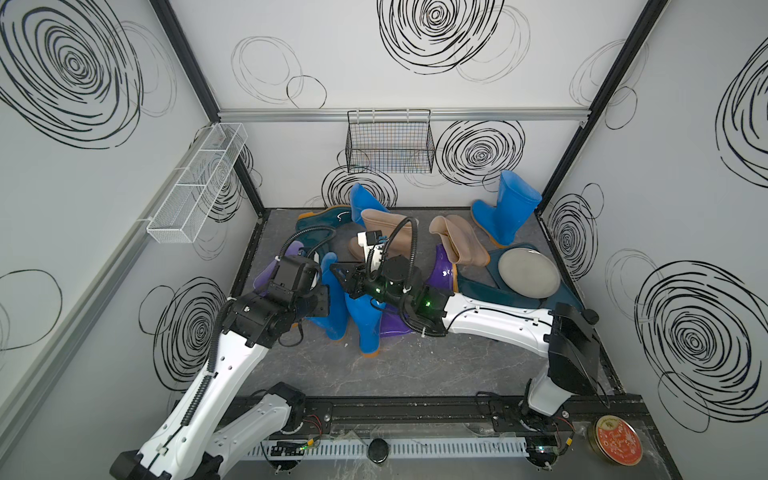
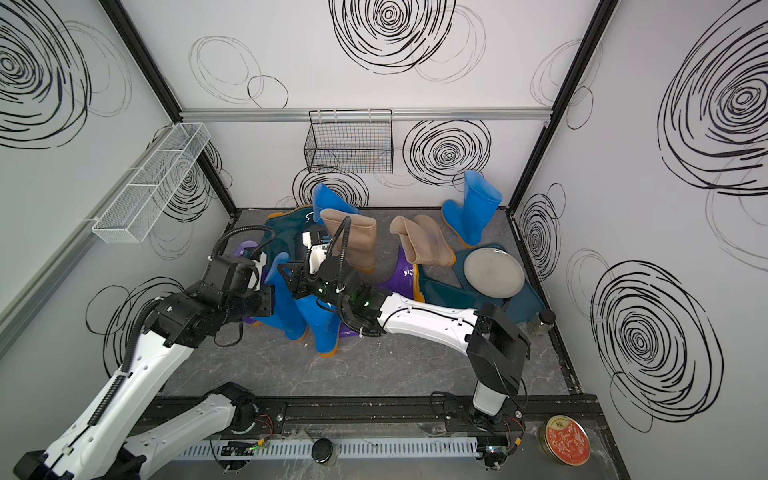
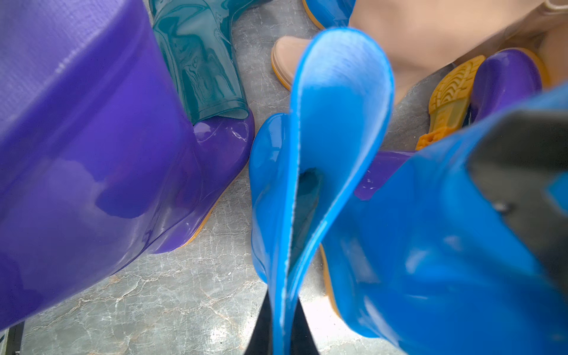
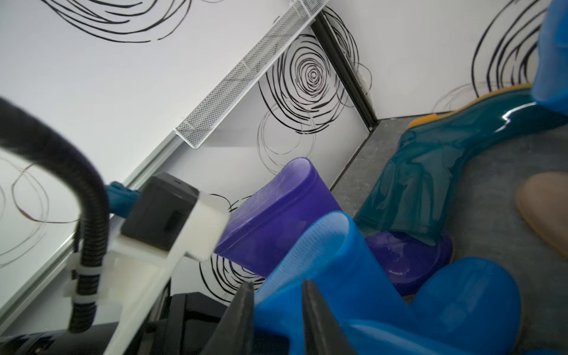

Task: Match and arrange rain boots in pairs
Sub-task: Pair a pair of rain boots at the center of the board.

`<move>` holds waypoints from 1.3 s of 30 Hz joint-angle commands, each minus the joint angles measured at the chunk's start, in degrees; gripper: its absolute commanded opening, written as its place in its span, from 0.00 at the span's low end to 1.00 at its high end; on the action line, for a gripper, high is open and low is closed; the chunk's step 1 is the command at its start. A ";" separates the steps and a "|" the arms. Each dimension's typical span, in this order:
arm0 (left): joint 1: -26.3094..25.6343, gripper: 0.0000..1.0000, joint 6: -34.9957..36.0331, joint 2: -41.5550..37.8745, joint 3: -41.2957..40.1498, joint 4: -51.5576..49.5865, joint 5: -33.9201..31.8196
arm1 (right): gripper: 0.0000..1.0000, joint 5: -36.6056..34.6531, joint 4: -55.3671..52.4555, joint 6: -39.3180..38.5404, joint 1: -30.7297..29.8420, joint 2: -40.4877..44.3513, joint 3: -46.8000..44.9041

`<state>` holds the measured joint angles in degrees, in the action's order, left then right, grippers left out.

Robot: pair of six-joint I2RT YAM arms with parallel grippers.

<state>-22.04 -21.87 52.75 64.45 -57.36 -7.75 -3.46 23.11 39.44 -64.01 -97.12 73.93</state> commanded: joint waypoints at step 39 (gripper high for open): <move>-10.13 0.00 -20.14 -1.97 6.86 -3.63 0.75 | 0.98 8.36 -35.51 -12.24 12.76 7.84 7.23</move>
<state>-30.61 -38.44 51.70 67.37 -62.94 -6.42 2.83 -12.25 26.20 -51.55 -90.48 81.67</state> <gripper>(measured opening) 0.076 0.981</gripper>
